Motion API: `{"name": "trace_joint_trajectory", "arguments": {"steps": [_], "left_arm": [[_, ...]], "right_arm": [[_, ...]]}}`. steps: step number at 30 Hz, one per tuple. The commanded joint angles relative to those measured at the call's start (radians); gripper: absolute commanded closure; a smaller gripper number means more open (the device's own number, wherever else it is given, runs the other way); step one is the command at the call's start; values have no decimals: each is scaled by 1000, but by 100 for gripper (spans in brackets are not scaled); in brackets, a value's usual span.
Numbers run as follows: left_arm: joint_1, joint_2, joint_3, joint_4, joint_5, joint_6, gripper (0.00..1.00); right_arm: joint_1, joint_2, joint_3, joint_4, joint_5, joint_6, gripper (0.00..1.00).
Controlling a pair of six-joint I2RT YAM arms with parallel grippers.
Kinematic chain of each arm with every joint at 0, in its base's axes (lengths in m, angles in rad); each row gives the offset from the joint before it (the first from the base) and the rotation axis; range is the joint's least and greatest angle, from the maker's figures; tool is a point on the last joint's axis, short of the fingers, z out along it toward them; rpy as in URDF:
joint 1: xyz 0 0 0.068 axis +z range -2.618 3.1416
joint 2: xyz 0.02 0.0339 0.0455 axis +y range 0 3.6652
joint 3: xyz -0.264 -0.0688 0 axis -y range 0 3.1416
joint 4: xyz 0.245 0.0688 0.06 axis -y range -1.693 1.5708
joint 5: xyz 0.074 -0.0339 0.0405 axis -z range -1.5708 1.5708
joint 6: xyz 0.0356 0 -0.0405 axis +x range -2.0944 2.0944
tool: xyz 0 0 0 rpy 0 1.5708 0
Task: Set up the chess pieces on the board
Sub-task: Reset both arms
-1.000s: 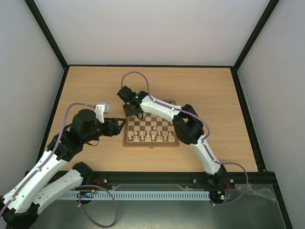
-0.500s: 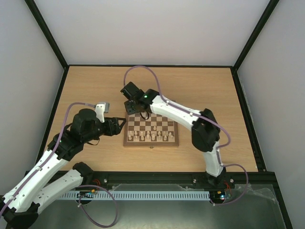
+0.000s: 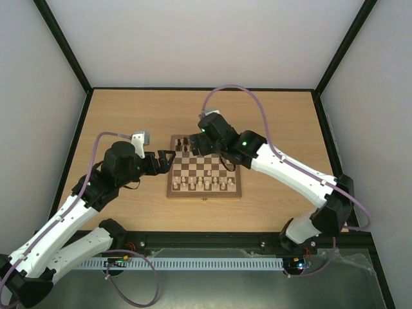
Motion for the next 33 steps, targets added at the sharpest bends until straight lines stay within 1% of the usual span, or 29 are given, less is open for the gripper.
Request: {"name": "trace_joint_trajectory", "arguments": {"steps": [1, 5, 7, 9, 11, 14, 16, 20, 23, 27, 30, 33], "left_arm": [[7, 45, 10, 79, -100, -24, 0], [8, 122, -10, 115, -292, -54, 1], [9, 176, -37, 133, -359, -75, 0], [12, 223, -82, 168, -382, -106, 1], [15, 248, -144, 238, -368, -126, 1], [18, 272, -214, 357, -382, -117, 1], [22, 299, -225, 414, -431, -82, 0], [56, 355, -192, 492, -532, -5, 0], [114, 384, -185, 554, -602, 32, 1], [222, 395, -193, 613, -683, 78, 1], [298, 378, -255, 740, -665, 168, 0], [371, 377, -311, 840, -639, 203, 0]], "right_arm": [[-40, -80, -98, 18, 110, 19, 1], [-140, -145, -225, 89, 161, 28, 1], [-196, -163, -289, 128, 176, 33, 2], [-247, -162, -330, 142, 197, 51, 1], [-285, -167, -383, 173, 209, 51, 1], [-331, -198, -485, 272, 200, 21, 1], [-364, -245, -554, 342, 209, 22, 1], [-466, -386, -714, 562, 170, 8, 1], [-560, -450, -802, 658, 121, 20, 2], [-690, -429, -829, 698, 122, 67, 2], [-763, -402, -869, 765, 116, 92, 1], [-782, -364, -905, 830, 112, 92, 1]]}}
